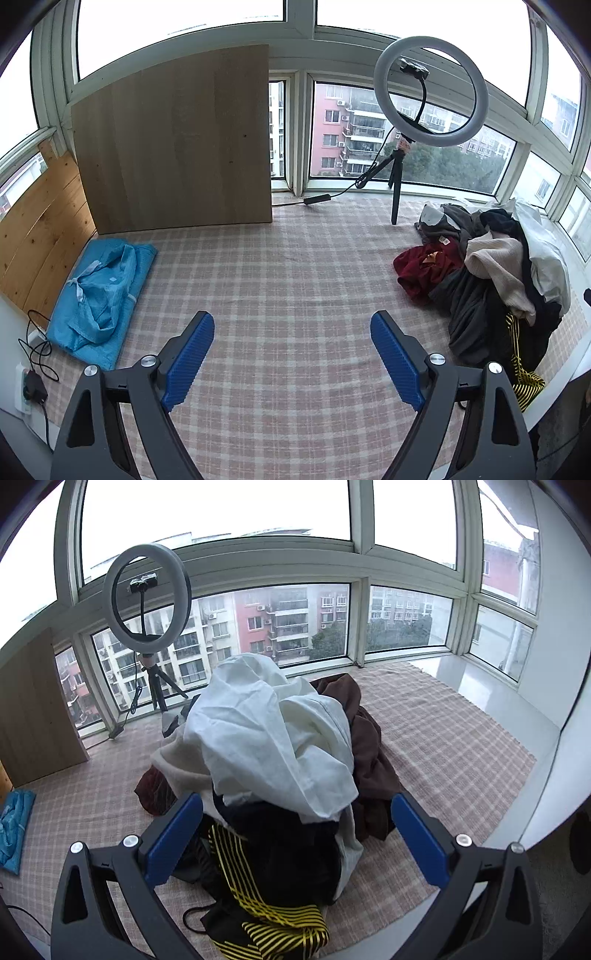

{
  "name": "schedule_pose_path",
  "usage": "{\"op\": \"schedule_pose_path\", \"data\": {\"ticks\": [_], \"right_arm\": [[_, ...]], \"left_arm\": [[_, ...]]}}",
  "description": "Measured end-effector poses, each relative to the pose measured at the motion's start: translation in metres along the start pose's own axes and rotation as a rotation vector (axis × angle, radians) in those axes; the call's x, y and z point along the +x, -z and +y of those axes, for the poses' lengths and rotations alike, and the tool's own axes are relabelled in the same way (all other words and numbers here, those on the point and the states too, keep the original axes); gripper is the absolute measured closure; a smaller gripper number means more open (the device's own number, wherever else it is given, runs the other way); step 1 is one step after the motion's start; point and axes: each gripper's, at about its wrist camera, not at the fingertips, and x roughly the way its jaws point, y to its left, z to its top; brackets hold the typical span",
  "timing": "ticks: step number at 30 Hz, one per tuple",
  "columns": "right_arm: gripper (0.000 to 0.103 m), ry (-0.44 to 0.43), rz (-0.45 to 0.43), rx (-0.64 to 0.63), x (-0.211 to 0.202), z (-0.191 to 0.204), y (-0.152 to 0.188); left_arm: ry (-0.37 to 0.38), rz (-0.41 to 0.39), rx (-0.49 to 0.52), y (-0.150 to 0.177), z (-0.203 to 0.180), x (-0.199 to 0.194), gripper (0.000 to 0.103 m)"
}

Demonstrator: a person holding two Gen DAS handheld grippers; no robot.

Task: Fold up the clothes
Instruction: 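Grasp the white shirt in the heap with the right gripper and lift it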

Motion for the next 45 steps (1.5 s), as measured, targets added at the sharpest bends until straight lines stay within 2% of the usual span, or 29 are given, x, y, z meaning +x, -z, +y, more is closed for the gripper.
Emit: {"op": "schedule_pose_path", "data": {"ticks": [5, 10, 11, 12, 14, 15, 16, 17, 20, 23, 26, 29, 31, 36, 40, 45], "right_arm": [[0.000, -0.044, 0.058, -0.096, 0.049, 0.020, -0.020], [0.000, -0.078, 0.115, -0.183, 0.101, 0.035, -0.032], [0.004, -0.094, 0.126, -0.174, 0.108, 0.032, -0.034], [0.010, -0.122, 0.138, -0.154, 0.113, 0.026, -0.037], [0.047, -0.199, 0.158, -0.105, 0.121, 0.014, -0.044], [0.056, -0.249, 0.161, -0.074, 0.121, 0.007, -0.047], [0.070, -0.262, 0.157, -0.064, 0.121, 0.001, -0.051], [0.078, -0.258, 0.152, -0.067, 0.120, -0.005, -0.054], [0.087, -0.259, 0.135, -0.039, 0.118, -0.023, -0.067], [0.090, -0.220, 0.068, 0.010, 0.106, -0.048, -0.094], [0.093, -0.131, -0.050, 0.022, 0.085, -0.068, -0.127], [0.095, -0.129, -0.155, 0.096, 0.057, -0.090, -0.157], [0.095, -0.110, -0.205, 0.095, 0.040, -0.094, -0.178], [0.098, -0.079, -0.342, 0.058, -0.008, -0.077, -0.229], [0.098, -0.026, -0.516, -0.020, -0.066, -0.047, -0.262], [0.098, -0.082, -0.661, -0.045, -0.140, -0.025, -0.306]], "left_arm": [[-0.006, 0.003, -0.013, -0.002, -0.013, 0.003, 0.017], [-0.043, 0.018, -0.069, -0.002, -0.004, 0.009, 0.017], [-0.051, 0.022, -0.076, -0.002, -0.003, 0.010, 0.017], [-0.060, 0.025, -0.080, -0.002, -0.001, 0.012, 0.017], [-0.073, 0.029, -0.084, -0.002, 0.000, 0.014, 0.017], [-0.080, 0.030, -0.086, -0.002, 0.001, 0.015, 0.017], [-0.088, 0.034, -0.086, -0.002, 0.001, 0.017, 0.017], [-0.091, 0.039, -0.086, -0.003, 0.001, 0.020, 0.017], [-0.083, 0.058, -0.089, -0.005, -0.001, 0.030, 0.017], [-0.068, 0.068, -0.074, -0.007, -0.008, 0.036, 0.017], [-0.055, 0.063, -0.047, -0.011, -0.016, 0.038, 0.017], [-0.048, 0.059, -0.031, -0.012, -0.020, 0.038, 0.017], [-0.039, 0.060, -0.027, -0.013, -0.020, 0.039, 0.017], [-0.034, 0.061, -0.038, -0.012, -0.014, 0.037, 0.017], [-0.032, 0.061, -0.049, -0.010, -0.008, 0.034, 0.017], [-0.028, 0.049, -0.079, -0.005, 0.003, 0.027, 0.017]]}}
